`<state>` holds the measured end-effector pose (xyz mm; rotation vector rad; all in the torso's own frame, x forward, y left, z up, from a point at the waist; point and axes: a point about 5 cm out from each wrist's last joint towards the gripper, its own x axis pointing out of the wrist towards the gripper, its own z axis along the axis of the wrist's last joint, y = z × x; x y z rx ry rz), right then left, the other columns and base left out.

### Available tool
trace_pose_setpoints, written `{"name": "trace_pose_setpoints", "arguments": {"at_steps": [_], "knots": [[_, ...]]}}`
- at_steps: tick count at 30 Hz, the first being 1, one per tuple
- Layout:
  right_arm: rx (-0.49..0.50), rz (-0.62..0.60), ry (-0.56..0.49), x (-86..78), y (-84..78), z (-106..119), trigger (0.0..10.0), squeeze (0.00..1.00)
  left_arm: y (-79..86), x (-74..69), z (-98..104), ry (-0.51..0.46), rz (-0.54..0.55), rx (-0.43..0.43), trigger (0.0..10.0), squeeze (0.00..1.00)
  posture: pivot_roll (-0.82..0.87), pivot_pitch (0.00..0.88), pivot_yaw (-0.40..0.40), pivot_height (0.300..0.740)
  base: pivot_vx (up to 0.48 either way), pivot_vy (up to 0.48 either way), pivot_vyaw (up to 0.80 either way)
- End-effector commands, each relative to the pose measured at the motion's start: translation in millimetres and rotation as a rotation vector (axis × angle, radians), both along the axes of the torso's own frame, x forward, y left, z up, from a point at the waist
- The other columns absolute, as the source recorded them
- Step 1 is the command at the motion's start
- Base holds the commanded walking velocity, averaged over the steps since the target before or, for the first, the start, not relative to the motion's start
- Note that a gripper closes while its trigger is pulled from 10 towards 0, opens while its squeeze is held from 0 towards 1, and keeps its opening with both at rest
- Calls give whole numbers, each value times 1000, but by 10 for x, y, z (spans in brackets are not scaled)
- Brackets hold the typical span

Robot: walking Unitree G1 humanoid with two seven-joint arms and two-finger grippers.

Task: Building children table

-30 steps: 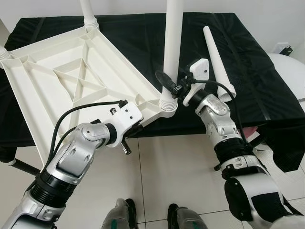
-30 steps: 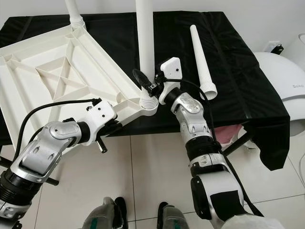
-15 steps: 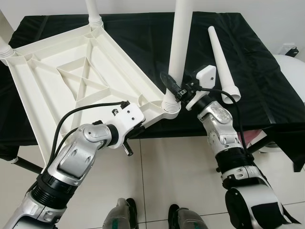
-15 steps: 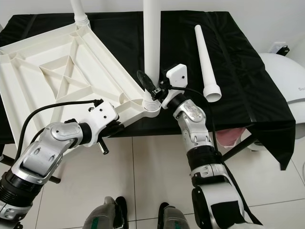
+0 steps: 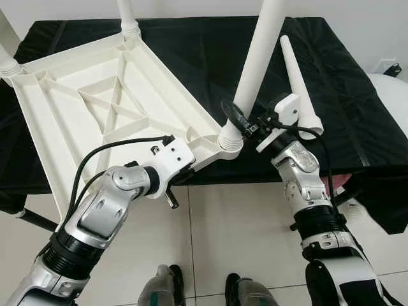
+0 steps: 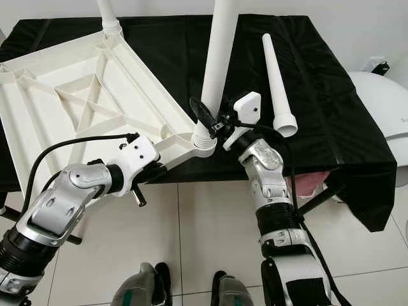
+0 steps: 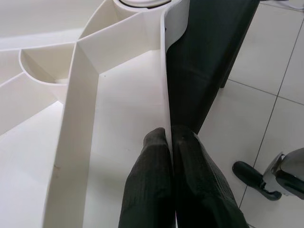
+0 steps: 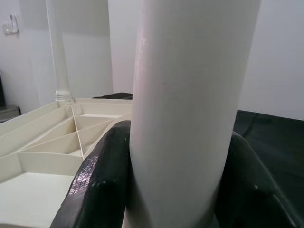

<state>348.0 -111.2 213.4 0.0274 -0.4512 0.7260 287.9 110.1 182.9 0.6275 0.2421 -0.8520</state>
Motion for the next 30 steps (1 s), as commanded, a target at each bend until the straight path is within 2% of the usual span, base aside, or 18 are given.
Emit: {"name": "trace_pose_setpoints", "arguments": {"at_steps": [1,10,19,25,30], "knots": [[-39,16,124,-24,-12,-277,10000,0,51,31,36,-49,51,29,10000,0,-77,177,-5,740,0,0,0],[-17,-17,105,16,-6,-176,10000,0,52,33,41,-49,53,30,10000,0,-77,177,-5,740,0,0,0],[4,-85,81,8,93,-84,10000,0,57,30,47,-48,55,28,10000,0,-73,183,-3,740,0,0,0],[26,-118,55,-77,232,-23,10000,0,47,23,49,-46,57,23,10000,0,-76,190,-9,740,0,0,0],[21,-149,31,-106,256,5,10000,0,43,24,51,-46,59,20,10000,0,-76,191,-9,740,0,0,0]]}}
